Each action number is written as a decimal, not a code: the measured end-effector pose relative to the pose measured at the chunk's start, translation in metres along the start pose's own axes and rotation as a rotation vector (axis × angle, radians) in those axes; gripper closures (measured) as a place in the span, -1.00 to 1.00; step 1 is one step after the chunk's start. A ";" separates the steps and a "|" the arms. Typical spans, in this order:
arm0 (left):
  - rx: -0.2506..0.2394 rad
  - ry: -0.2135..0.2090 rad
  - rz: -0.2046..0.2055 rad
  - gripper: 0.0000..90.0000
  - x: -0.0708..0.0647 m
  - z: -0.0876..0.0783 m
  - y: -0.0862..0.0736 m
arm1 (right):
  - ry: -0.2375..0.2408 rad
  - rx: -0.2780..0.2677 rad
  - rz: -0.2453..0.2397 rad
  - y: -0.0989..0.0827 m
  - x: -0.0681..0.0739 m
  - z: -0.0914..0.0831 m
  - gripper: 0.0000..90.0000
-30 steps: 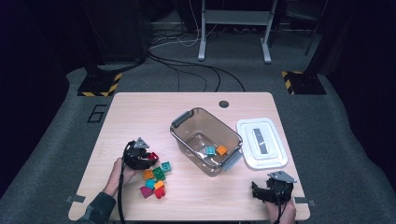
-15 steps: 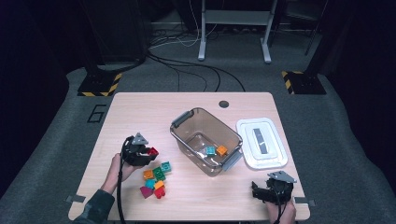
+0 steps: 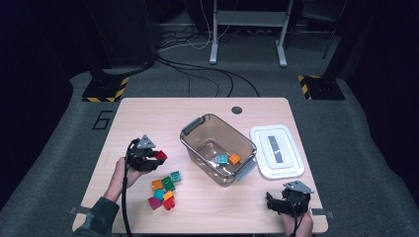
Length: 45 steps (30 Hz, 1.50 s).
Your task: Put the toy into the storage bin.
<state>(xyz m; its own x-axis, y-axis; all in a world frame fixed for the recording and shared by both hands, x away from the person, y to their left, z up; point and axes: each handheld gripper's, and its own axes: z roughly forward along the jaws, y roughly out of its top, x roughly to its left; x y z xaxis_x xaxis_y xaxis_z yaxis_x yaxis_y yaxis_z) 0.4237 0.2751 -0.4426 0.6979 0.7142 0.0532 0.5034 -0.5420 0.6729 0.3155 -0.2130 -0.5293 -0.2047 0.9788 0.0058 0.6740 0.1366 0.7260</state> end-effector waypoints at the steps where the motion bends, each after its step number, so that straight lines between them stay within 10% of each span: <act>1: -0.006 0.002 0.000 0.30 0.000 -0.001 0.002 | 0.000 0.000 0.000 0.000 0.000 0.000 -0.92; 45: -0.085 0.013 0.100 0.30 -0.005 -0.043 0.070 | 0.000 -0.001 -0.002 0.000 0.000 0.000 -0.92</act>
<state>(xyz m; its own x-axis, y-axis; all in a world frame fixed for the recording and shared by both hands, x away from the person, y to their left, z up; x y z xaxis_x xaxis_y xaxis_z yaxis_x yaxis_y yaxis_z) 0.4337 0.2527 -0.3641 0.7351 0.6650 0.1323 0.3864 -0.5711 0.7242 0.3156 -0.2132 -0.5293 -0.2059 0.9786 0.0044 0.6732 0.1384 0.7264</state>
